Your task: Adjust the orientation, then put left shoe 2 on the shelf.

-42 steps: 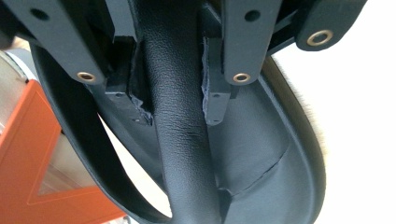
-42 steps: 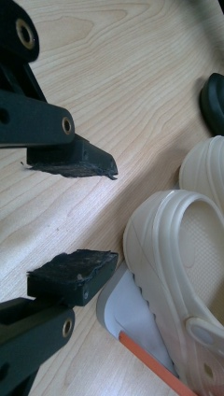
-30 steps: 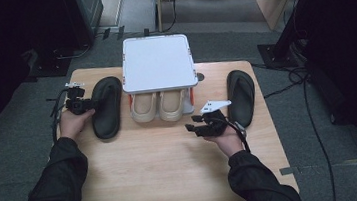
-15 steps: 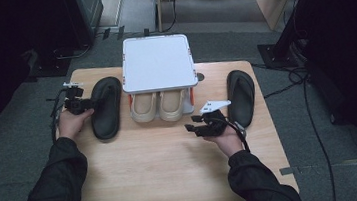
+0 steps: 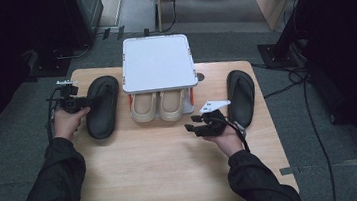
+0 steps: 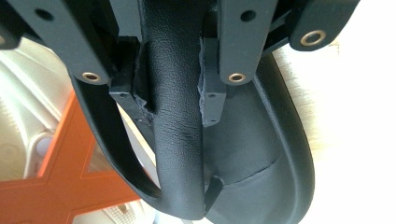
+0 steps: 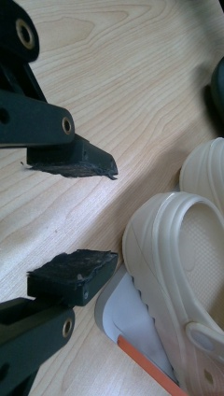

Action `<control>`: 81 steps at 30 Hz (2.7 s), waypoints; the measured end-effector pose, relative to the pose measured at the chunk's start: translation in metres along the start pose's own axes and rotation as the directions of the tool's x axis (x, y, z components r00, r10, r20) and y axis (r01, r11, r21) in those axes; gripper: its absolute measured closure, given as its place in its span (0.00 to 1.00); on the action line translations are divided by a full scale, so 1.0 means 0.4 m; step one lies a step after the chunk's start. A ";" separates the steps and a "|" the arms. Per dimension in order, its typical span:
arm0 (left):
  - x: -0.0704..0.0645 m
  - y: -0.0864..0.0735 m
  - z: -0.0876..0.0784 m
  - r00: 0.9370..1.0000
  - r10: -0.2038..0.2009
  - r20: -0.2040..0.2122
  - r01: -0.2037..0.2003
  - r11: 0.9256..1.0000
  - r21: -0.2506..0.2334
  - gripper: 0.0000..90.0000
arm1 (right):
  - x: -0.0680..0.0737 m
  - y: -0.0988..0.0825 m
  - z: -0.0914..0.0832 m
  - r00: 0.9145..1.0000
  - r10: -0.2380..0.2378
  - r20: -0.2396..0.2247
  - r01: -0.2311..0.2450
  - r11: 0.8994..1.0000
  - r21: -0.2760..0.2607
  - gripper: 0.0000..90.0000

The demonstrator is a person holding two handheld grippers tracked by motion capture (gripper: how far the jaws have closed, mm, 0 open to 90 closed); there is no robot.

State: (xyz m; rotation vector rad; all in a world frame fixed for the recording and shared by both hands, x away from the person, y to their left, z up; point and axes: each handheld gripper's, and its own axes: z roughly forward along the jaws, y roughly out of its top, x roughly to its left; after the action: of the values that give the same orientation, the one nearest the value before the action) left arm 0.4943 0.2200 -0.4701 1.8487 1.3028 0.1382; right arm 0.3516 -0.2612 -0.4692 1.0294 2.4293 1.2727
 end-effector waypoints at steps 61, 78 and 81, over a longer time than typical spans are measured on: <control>-0.165 0.232 -0.227 1.000 0.006 0.000 -0.006 0.995 -0.097 0.76 | 0.005 0.010 0.008 1.000 -0.007 -0.021 0.007 1.000 -0.001 0.58; -0.256 0.347 -0.198 0.999 0.035 0.004 -0.035 0.996 -0.083 0.76 | 0.007 0.011 0.006 1.000 -0.009 -0.023 0.009 1.000 -0.008 0.58; -0.273 0.364 -0.185 0.999 0.038 0.005 -0.037 0.996 -0.082 0.76 | 0.007 0.010 0.005 1.000 -0.011 -0.026 0.010 1.000 -0.008 0.58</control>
State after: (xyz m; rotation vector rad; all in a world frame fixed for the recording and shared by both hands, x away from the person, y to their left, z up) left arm 0.5116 0.1586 -0.2844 1.8028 1.2403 0.2023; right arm 0.3526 -0.2563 -0.4668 1.0030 2.4436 1.2989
